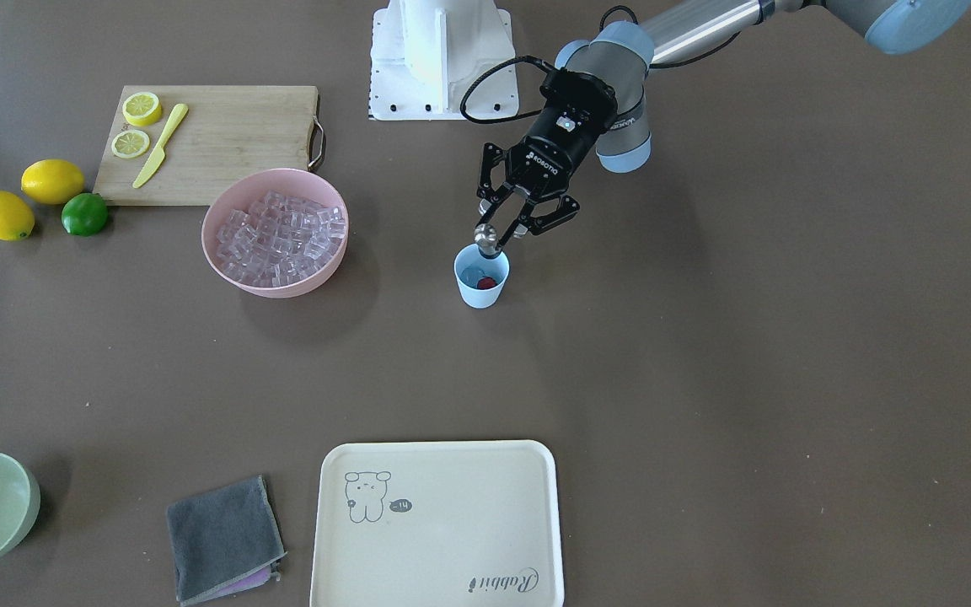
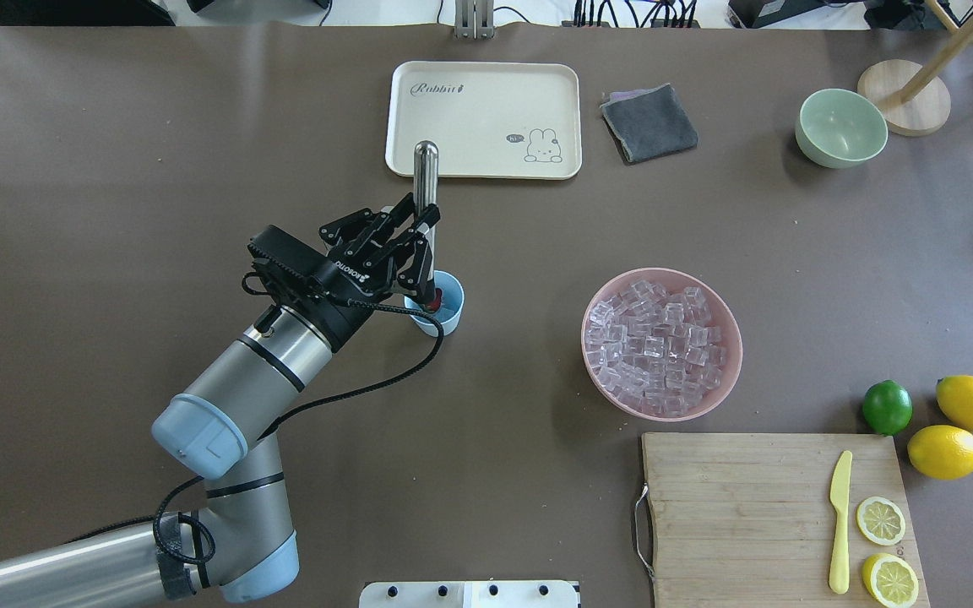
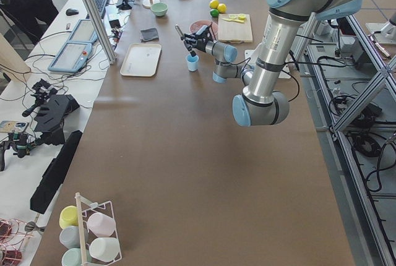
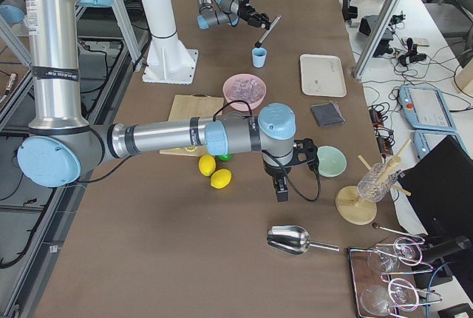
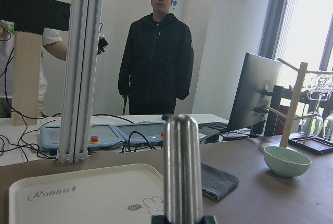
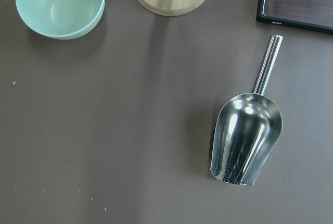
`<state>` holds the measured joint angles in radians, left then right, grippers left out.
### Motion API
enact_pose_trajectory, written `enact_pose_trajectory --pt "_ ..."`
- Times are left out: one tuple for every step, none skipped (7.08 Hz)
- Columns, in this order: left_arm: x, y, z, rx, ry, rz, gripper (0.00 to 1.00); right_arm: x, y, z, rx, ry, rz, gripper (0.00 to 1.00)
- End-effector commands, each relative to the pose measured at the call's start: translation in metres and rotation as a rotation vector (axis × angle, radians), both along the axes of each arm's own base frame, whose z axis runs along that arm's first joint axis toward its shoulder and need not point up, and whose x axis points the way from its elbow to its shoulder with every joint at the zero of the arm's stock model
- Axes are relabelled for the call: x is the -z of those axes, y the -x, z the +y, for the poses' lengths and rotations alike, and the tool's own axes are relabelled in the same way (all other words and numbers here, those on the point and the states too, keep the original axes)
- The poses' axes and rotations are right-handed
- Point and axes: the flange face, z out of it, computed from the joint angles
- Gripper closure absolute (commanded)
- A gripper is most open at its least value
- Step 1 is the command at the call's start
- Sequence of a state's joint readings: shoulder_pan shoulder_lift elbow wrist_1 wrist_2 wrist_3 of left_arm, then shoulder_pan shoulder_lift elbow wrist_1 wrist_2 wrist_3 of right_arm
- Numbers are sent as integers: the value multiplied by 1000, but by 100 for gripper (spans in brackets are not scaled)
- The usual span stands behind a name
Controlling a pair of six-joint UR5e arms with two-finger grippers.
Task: Mash ice and strawberries in cup
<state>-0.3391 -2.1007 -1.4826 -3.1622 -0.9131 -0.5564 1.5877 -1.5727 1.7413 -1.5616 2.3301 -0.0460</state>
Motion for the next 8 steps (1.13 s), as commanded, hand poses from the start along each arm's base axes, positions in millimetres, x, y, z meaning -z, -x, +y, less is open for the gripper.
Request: enact_pose_trajectory --pt "4 26 -16 35 -1 -6 100 0 0 0 0 0 0 0" --pt "-34 57 -14 19 22 -57 100 -3 0 2 0 4 1 0" --pt "-83 89 -20 -60 83 -70 100 -4 0 3 0 6 1 0" --pt "-121 136 -47 -192 188 -94 100 -4 0 4 0 7 0 0" --pt "-126 205 -92 -318 330 -166 100 -5 -1 5 -2 9 0 0" --pt "-139 272 -126 -432 455 -226 100 -5 -1 6 -3 9 0 0" --pt "-174 327 -138 -519 585 -248 100 -4 -1 5 -3 9 0 0" --pt "-218 353 -138 -631 764 -248 100 -5 -1 5 -3 11 0 0"
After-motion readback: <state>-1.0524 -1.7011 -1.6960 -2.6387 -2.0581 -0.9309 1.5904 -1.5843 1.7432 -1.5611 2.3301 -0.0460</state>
